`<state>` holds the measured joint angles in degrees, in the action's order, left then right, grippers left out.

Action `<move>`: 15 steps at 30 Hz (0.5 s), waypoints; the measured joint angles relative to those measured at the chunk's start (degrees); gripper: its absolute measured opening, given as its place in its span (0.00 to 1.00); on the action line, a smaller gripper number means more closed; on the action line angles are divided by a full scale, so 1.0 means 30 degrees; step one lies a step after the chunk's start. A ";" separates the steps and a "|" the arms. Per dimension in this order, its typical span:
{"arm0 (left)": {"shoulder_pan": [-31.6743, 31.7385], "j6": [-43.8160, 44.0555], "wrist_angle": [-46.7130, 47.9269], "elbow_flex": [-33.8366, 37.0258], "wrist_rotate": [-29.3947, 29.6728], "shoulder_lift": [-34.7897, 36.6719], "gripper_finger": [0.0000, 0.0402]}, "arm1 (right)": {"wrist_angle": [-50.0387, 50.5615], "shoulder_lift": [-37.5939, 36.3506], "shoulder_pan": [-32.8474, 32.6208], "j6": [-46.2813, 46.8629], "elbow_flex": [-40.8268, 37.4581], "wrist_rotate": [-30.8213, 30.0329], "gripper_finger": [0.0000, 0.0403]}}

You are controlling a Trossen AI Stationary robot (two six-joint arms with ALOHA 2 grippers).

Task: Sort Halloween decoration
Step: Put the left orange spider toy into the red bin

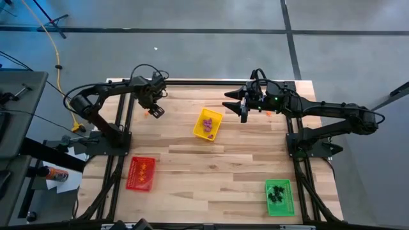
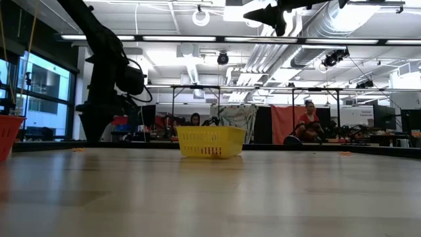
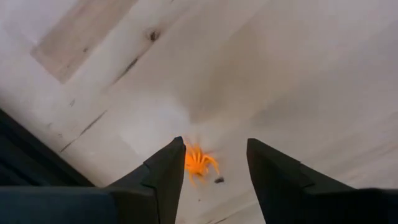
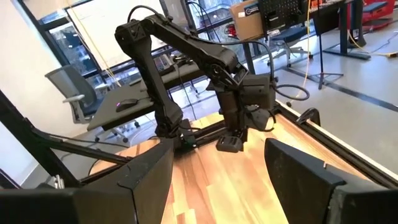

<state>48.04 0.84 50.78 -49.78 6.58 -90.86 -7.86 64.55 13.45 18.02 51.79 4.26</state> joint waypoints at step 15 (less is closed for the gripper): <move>0.0172 0.0467 0.0547 -0.0146 0.0943 -0.2181 0.36 | 0.0124 0.0000 0.0000 0.0487 0.0000 -0.0118 0.62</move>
<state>48.56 2.24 52.42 -50.22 9.41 -97.41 -7.49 64.55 13.45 19.49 51.79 3.91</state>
